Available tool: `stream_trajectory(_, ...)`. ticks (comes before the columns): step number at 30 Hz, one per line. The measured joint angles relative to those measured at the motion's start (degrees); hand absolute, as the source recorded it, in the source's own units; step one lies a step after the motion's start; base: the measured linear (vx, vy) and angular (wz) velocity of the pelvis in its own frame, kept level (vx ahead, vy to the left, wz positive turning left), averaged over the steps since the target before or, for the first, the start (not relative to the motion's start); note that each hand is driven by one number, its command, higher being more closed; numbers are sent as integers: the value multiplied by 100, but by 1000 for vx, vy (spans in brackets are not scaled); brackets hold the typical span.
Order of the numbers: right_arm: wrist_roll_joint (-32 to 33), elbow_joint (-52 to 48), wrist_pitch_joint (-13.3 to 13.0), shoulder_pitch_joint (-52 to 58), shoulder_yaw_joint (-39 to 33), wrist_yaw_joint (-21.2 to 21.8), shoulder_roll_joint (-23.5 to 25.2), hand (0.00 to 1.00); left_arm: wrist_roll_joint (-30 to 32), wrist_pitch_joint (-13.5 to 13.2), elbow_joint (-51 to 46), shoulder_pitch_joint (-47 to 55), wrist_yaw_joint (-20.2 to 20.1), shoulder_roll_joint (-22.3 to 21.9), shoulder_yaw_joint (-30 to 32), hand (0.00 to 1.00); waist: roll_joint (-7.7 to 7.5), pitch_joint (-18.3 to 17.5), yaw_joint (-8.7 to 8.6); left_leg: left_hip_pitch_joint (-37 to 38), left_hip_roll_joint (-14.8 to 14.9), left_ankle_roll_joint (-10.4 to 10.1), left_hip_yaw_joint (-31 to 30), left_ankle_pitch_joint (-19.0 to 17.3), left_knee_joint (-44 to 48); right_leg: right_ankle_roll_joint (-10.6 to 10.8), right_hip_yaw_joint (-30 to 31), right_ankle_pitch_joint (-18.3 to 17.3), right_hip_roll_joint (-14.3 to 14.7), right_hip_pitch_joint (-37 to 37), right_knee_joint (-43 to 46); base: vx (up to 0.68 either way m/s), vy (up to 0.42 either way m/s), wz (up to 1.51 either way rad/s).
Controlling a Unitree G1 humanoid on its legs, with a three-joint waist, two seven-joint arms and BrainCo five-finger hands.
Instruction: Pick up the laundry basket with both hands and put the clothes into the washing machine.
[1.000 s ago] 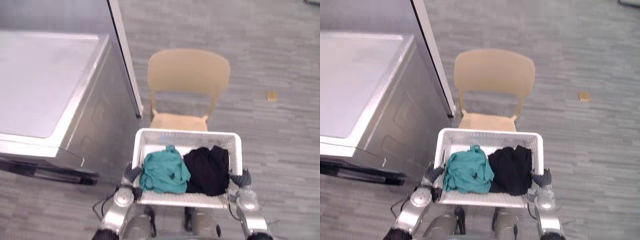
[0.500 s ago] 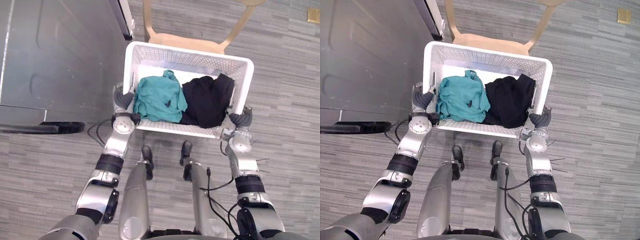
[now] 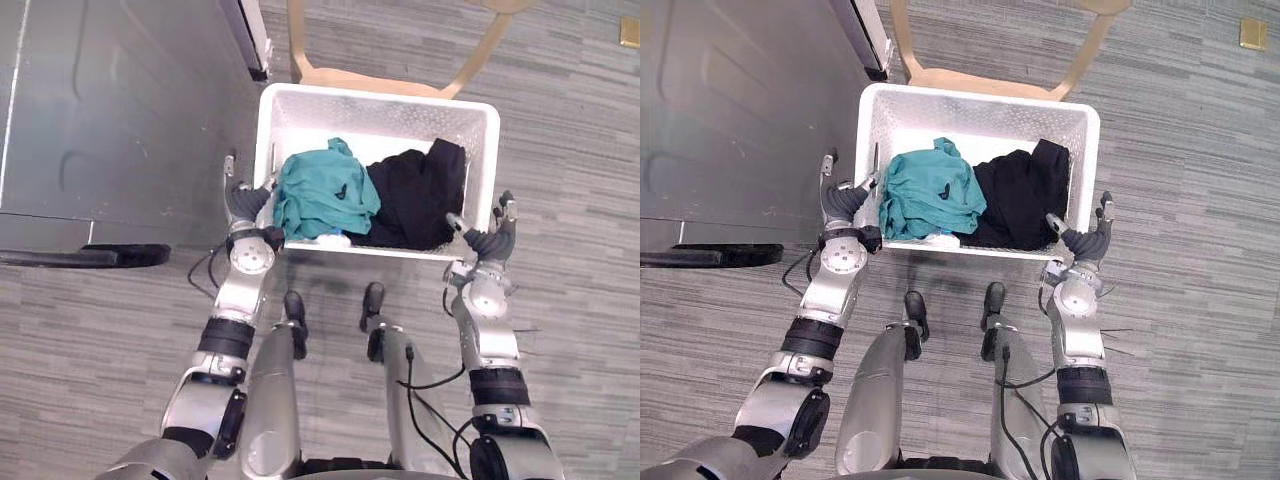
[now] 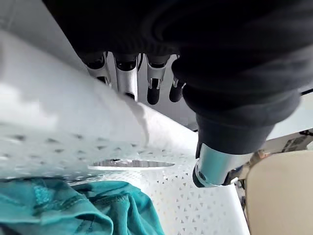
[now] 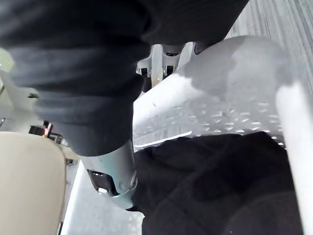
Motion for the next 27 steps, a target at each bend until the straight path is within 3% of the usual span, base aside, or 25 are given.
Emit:
stream_trajectory(7, 100, -155, -122, 965, -182, 263, 0, 0, -519, -249, -767, 1717, -200, -318, 215, 0, 21, -8, 51, 649, -81, -25, 37, -16, -253, -7, -83, -263, -107, 550, 88, 44, -20, 11)
stream_trajectory(8, 99, -193, -120, 1239, -187, 305, 1, 0, -657, -299, -804, 2061, -362, -382, 209, 0, 44, -28, 137, 791, -105, -52, 49, -32, -346, -7, -105, -319, -133, 665, 92, 94, -15, 16)
stream_trajectory(10, 96, -305, -120, 1703, -218, 423, 0, 0, -814, -313, -836, 2567, -624, -474, 156, 0, 120, -108, 151, 993, -138, -54, 29, -31, -437, 19, -208, -394, -177, 873, 97, 99, -13, 24)
stream_trajectory(13, -58, -162, -117, 2325, -233, 648, 2, 0, -1006, -342, -741, 3425, -1137, -607, 147, 0, 200, -530, 154, 1381, -207, -44, 31, -17, -719, 90, -343, -559, -268, 1236, 48, 158, -10, 25)
stream_trajectory(18, -550, 1291, -59, 2708, -224, 1023, 106, 0, -977, -340, 615, 3895, -1693, -560, 170, 0, 268, -1127, 160, 2177, -332, -113, 13, 35, -1218, 177, -529, -728, -365, 1948, -117, 164, -2, 17)
stream_trajectory(24, -702, 3074, 51, 2642, -213, 1341, 209, 0, -514, -268, 2456, 3860, -1798, -425, 470, 0, 256, -1643, 151, 2940, -423, -288, -23, 344, -1938, 213, -710, -713, -343, 2688, -628, 104, 1, 12)
stream_trajectory(27, -701, 3867, 62, 2475, -225, 1396, 209, 0, -344, -267, 3014, 3719, -1763, -312, 731, 0, 259, -1727, 141, 3169, -467, -313, -202, 545, -2266, 272, -873, -654, -313, 2977, -886, 41, -30, 26)
